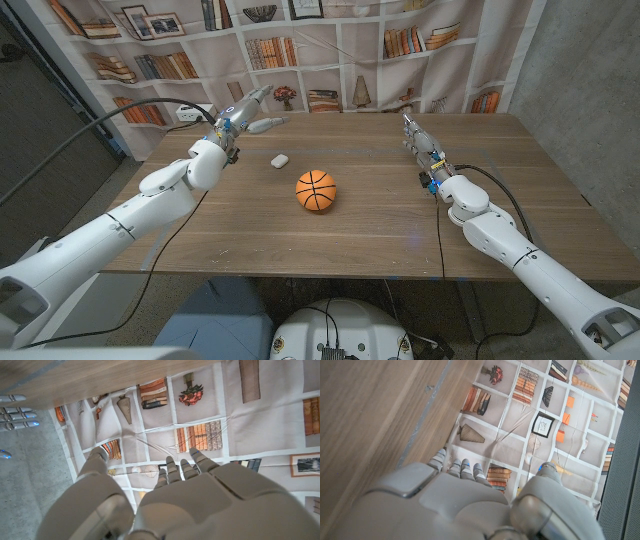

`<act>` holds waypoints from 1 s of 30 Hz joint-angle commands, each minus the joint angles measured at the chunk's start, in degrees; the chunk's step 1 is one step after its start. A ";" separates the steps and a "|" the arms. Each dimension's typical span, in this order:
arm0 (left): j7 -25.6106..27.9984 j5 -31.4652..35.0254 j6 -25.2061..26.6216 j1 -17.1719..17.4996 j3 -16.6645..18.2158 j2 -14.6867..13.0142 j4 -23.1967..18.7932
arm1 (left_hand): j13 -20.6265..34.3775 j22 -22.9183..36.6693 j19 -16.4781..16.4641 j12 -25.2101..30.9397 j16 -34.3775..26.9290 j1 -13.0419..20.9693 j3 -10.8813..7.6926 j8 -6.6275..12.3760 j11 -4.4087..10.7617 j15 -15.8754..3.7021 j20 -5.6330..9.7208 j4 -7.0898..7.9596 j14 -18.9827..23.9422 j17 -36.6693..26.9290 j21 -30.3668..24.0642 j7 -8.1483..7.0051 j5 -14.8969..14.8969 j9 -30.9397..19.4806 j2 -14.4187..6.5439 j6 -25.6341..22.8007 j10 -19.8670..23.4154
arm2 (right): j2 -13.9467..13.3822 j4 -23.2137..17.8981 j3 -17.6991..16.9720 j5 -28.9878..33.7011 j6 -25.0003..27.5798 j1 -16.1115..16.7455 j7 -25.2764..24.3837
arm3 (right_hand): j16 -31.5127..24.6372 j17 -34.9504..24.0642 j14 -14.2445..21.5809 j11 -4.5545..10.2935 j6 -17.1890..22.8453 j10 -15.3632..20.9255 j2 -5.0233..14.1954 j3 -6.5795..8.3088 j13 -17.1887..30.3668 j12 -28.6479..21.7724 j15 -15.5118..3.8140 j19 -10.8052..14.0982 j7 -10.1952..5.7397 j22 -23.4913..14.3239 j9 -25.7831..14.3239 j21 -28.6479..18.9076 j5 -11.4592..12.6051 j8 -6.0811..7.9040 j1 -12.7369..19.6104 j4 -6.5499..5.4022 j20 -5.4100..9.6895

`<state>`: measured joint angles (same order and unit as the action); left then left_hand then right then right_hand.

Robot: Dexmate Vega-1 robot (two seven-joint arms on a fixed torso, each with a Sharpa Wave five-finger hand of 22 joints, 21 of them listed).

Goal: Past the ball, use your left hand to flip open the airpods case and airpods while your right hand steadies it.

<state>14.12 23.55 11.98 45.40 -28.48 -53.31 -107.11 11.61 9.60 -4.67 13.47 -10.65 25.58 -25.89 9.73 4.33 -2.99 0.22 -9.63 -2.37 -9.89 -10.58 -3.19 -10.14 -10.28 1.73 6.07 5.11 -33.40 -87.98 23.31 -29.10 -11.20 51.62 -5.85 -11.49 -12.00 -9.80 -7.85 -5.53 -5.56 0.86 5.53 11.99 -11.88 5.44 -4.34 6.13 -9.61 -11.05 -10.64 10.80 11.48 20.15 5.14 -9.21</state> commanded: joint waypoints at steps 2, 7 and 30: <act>-3.27 6.81 1.60 -1.22 -1.01 -1.10 -0.72 | 0.44 0.17 0.15 0.29 0.15 0.15 0.50 -0.30 0.69 -0.15 -0.11 0.29 -0.05 -0.19 -0.05 -0.70 -0.26 -0.16 0.76 3.30 1.34 | 1.18 3.03 -0.14 -0.45 -2.34 -0.79 0.87 | -0.17 -0.08 -4.62 -0.20 0.52 0.39 0.04 0.24 0.05 -0.29 0.17 -0.60 -0.02 -0.18 -0.17 -0.05 -0.08 0.35 0.61 0.27 -0.03; -6.86 9.71 1.33 -2.93 -2.14 -2.14 -1.02 | 0.66 0.09 -6.44 1.85 -0.72 2.03 1.42 3.12 0.97 -1.91 2.83 0.61 6.45 -0.14 -1.25 0.77 -0.48 -0.21 1.36 -3.50 6.42 | 1.43 3.56 -0.16 -0.53 -3.29 -1.01 1.39 | -0.18 -0.07 -4.62 -0.08 0.62 0.54 0.18 0.30 0.04 -0.35 0.10 -0.58 -0.03 -0.18 -0.17 -0.07 -0.08 0.37 0.67 0.30 0.10; -9.54 19.55 2.44 -4.26 -3.78 -1.53 -1.23 | 0.80 0.09 -2.17 0.22 0.67 7.80 -0.50 1.41 1.21 -0.69 0.56 0.04 0.21 -0.18 0.33 -0.72 -0.69 -0.27 -2.63 -1.68 3.45 | 1.23 3.61 -0.46 -0.65 -2.76 -0.97 0.83 | -0.19 -0.03 -4.70 -0.30 0.78 0.82 0.52 0.50 0.03 -0.45 -0.06 -0.81 -0.14 -0.18 -0.18 -0.04 -0.11 0.35 0.93 0.51 -0.06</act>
<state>5.41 38.66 13.98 41.72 -31.16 -55.06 -108.16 12.14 9.61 -7.74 13.90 -9.94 31.26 -25.34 11.41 5.43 -3.75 0.60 -9.32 -1.22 -9.87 -10.54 -3.19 -10.42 -10.27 0.12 4.02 8.88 -31.98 -84.32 23.00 -29.83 -14.24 50.65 -4.59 -11.49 -12.01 -9.80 -7.85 -5.23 -5.15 1.08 5.78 11.99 -12.10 5.43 -4.90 5.83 -9.61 -11.05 -10.64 10.80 11.48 20.38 5.38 -8.93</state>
